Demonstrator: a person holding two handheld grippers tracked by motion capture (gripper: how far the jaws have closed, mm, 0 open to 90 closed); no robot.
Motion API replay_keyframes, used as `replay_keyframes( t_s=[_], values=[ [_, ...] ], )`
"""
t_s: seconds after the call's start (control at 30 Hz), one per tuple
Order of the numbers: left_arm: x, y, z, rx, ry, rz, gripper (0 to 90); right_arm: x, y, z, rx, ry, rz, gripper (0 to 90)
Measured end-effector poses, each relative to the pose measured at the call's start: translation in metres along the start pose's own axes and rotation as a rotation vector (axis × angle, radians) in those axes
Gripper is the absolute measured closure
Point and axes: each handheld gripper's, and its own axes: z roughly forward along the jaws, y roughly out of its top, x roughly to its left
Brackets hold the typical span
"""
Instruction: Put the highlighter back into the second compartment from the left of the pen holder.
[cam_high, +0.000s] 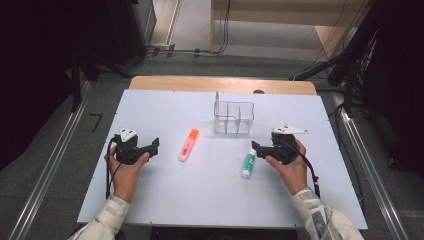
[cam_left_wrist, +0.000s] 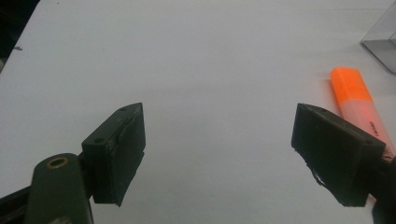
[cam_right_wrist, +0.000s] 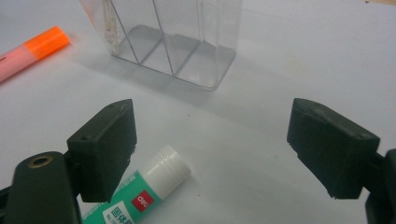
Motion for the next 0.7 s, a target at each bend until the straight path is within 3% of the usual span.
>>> replay_keyframes(
  t_s=[0.7],
  values=[
    [-0.022, 0.005, 0.013, 0.01, -0.039, 0.043, 18.4, -0.01, -0.009, -0.008, 0.007, -0.023, -0.004, 14.2]
  ],
)
